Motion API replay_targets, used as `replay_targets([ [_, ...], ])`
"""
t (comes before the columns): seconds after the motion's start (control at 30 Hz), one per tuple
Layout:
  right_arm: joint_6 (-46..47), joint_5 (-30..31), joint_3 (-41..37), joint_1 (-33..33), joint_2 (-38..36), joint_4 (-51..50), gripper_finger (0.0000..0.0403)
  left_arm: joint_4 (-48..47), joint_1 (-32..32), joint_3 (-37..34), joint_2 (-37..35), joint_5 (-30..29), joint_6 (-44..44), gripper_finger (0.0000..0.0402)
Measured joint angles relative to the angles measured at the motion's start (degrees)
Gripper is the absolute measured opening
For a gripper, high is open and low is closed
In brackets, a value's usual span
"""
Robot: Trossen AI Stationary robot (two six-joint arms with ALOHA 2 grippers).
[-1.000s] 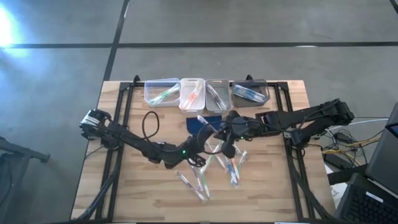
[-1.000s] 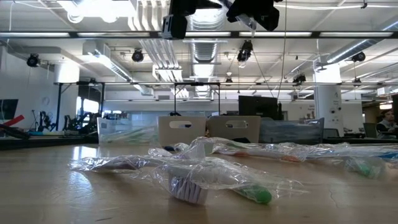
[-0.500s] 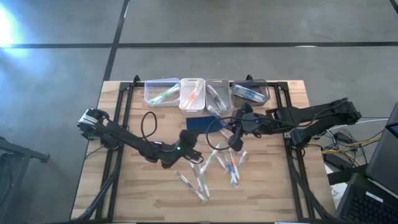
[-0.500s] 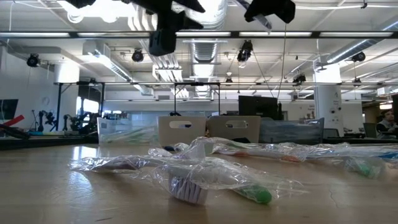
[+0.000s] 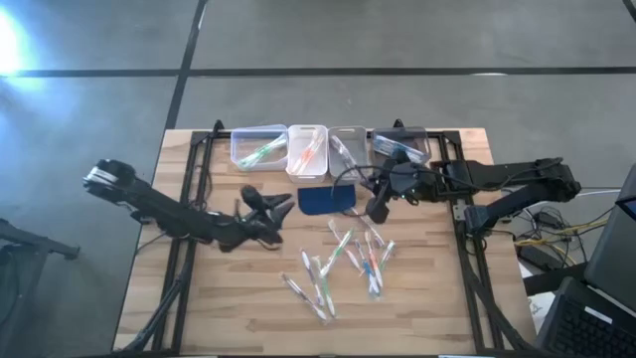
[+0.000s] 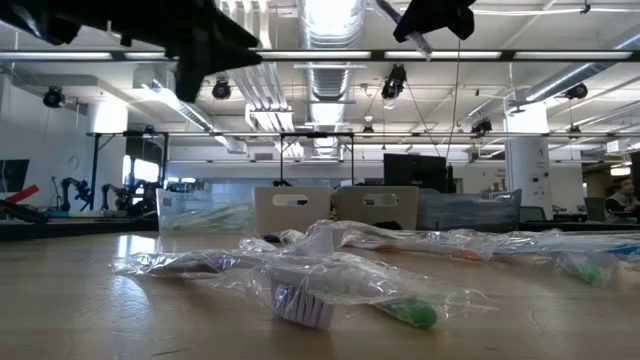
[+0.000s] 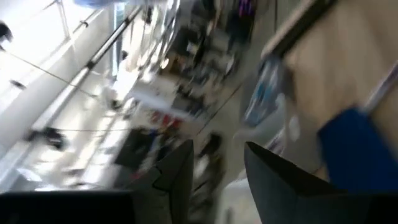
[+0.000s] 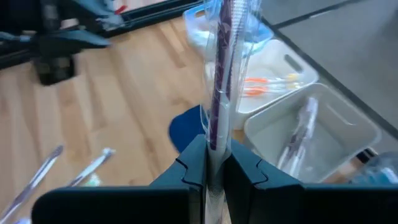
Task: Pick & Place Toothbrushes
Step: Put the violet toothbrush into the gray bin
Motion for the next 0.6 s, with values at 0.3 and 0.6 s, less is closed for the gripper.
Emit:
replay_targets([
  [0.3,-3.05,-0.12,0.67,-8.71,0.10,0.84,0.0024,-0.31,2.54,-10.21,-16.21,30.72,-31.93,0.0147],
  [0.6,-4.04,-1.21,1.21,-17.62,0.18,0.78,0.0024,-0.92,3.77,-10.34,-21.48,46.16,-56.41,0.0147],
])
